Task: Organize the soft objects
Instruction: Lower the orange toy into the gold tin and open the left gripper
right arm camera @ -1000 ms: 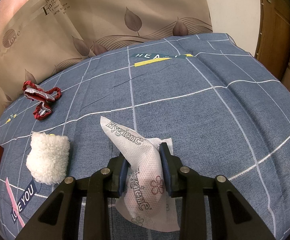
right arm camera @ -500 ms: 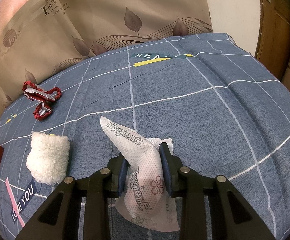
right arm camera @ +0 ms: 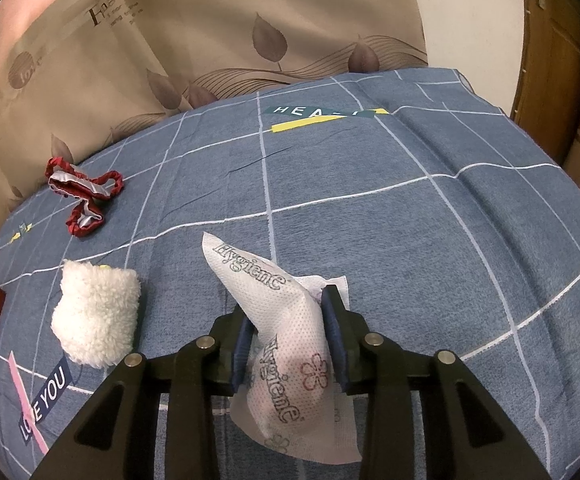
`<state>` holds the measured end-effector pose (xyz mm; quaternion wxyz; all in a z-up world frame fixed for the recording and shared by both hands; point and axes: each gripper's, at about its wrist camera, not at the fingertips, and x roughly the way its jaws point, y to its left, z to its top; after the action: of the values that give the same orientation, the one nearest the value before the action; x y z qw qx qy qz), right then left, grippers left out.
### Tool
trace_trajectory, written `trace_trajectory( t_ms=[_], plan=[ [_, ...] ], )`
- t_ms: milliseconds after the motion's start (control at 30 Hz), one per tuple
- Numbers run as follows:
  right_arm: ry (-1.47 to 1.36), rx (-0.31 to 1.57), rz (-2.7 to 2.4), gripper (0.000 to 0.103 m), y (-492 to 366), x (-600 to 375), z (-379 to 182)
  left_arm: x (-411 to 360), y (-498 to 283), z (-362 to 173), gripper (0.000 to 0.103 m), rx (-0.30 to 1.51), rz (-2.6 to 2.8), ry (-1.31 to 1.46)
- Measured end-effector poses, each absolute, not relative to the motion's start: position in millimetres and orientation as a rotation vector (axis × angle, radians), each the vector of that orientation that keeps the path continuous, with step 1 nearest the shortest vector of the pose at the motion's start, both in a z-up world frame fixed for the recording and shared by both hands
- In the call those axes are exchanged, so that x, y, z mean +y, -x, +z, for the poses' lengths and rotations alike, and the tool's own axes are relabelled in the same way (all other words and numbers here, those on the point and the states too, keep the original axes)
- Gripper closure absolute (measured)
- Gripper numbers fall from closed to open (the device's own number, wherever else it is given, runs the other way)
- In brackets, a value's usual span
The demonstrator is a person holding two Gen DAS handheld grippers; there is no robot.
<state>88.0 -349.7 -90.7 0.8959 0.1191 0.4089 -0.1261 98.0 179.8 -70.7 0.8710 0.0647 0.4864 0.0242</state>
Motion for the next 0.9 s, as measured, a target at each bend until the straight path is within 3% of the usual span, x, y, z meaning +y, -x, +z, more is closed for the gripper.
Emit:
trace_trajectory(
  t_ms=[467, 900],
  plan=[
    [-0.179, 0.870, -0.269, 0.062, -93.9, -340.3, -90.3, 187.2, -55.0, -25.8, 0.047, 0.823, 0.073, -0.149],
    [-0.200, 0.859, -0.266, 0.062, -89.7, -341.5, -88.5, 222.8, -20.7, -35.4, 0.045, 0.782, 0.146, -0.126]
  ],
)
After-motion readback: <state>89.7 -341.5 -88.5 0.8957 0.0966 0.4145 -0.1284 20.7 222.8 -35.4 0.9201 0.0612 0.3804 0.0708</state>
